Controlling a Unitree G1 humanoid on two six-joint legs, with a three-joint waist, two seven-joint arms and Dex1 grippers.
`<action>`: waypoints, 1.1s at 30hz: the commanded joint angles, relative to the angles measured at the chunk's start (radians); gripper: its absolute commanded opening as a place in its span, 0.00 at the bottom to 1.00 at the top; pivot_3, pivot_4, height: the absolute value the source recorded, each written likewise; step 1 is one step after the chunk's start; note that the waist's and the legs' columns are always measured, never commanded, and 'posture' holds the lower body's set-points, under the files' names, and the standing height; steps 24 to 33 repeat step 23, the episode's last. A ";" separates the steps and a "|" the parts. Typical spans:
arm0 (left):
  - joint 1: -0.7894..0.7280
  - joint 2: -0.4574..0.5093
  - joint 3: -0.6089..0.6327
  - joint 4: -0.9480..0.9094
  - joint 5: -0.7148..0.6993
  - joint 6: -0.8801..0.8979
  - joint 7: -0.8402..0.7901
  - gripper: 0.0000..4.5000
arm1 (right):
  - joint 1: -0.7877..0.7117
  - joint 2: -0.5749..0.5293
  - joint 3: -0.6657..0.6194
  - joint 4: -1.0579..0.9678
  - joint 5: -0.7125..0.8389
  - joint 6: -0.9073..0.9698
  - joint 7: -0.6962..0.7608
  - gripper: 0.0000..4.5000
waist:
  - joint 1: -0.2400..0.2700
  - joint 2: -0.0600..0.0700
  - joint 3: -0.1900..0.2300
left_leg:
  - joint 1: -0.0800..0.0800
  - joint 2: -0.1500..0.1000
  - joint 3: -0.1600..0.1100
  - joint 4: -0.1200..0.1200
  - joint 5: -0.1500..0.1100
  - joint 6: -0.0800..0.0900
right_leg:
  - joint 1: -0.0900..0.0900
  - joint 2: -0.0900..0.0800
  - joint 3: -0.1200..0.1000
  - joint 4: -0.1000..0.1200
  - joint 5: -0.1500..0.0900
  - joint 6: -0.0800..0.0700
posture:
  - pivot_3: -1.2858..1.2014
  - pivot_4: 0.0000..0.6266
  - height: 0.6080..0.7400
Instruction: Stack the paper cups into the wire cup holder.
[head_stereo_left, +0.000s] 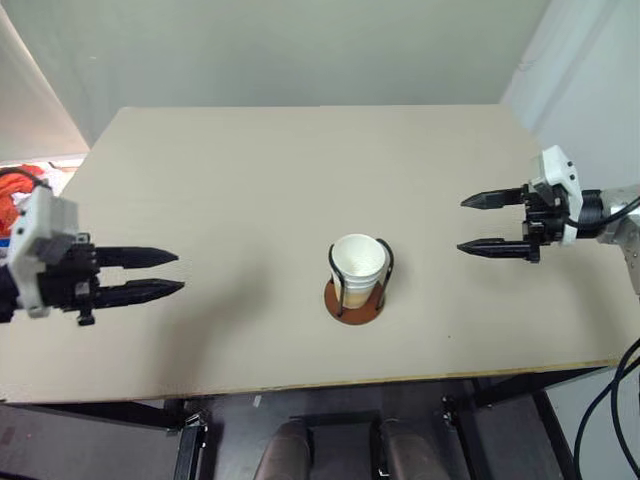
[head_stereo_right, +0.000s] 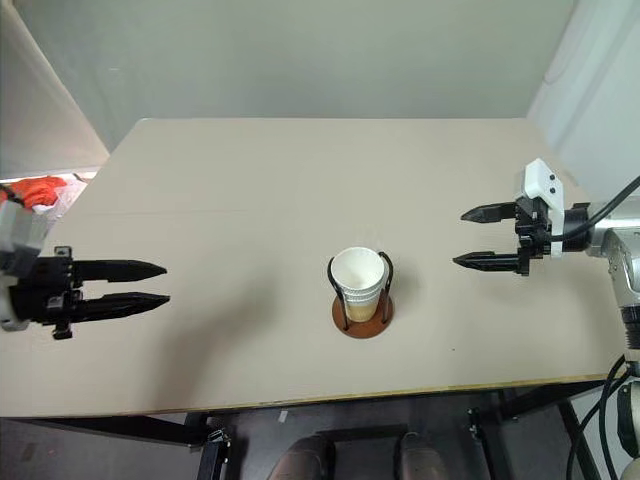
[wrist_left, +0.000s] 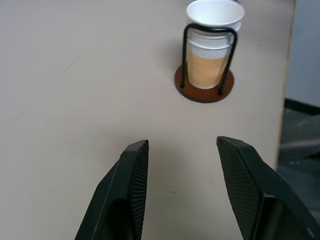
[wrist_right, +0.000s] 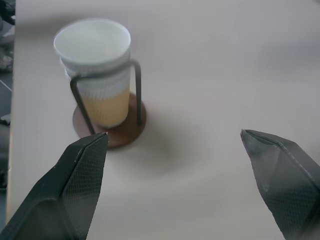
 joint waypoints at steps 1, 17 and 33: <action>0.035 -0.027 0.077 -0.058 -0.005 0.030 0.025 0.52 | -0.008 -0.005 -0.024 0.015 -0.015 -0.022 0.016 1.00 | 0.000 0.000 0.000 | 0.000 0.000 0.000 0.000 0.001 0.000 | 0.000 0.000 0.000 0.000 0.000 -0.001 | 0.52 0.24 1.00; -0.010 -0.030 0.002 -0.065 0.018 0.037 0.078 0.52 | 0.040 -0.018 -0.054 -0.074 -0.004 0.041 -0.014 1.00 | -0.002 0.000 0.000 | -0.001 0.000 -0.001 0.000 0.003 -0.002 | -0.002 0.002 0.002 -0.001 0.005 -0.008 | 0.52 0.24 1.00; 0.016 -0.037 0.018 -0.085 0.025 0.047 0.078 0.52 | 0.066 0.006 -0.059 -0.135 0.014 0.093 -0.048 1.00 | -0.002 0.000 0.000 | -0.001 0.000 -0.001 -0.001 0.002 -0.002 | -0.003 0.002 0.002 -0.002 0.005 -0.008 | 0.52 0.24 1.00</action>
